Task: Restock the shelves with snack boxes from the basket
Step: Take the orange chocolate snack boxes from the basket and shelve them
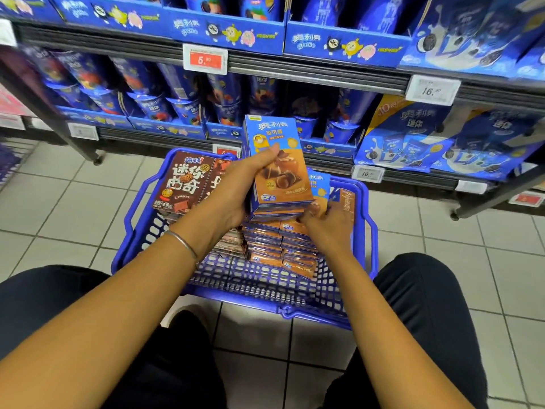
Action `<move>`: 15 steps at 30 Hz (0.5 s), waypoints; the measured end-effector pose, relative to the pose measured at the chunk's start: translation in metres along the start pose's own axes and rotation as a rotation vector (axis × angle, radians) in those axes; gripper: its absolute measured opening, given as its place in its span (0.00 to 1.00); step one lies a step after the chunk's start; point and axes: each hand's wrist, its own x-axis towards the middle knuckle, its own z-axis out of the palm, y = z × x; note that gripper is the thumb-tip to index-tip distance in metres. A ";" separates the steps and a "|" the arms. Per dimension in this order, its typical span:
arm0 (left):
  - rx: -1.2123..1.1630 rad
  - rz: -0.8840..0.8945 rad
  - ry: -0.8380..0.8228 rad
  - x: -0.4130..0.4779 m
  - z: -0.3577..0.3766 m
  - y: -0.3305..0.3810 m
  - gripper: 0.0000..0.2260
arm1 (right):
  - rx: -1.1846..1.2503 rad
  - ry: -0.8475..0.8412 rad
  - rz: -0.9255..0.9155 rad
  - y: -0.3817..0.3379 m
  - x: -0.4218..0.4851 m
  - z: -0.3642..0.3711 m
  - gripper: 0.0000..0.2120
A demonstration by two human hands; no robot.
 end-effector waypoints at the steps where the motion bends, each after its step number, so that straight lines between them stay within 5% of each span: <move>1: 0.004 -0.005 0.004 -0.001 -0.001 -0.001 0.16 | -0.057 0.008 -0.018 0.004 0.001 0.003 0.22; 8: -0.010 -0.012 0.010 -0.002 -0.012 0.004 0.18 | -0.028 0.139 -0.096 0.011 -0.004 0.004 0.25; 15: 0.021 0.012 0.062 0.001 -0.015 0.001 0.21 | 0.383 0.245 -0.102 -0.009 -0.010 -0.023 0.15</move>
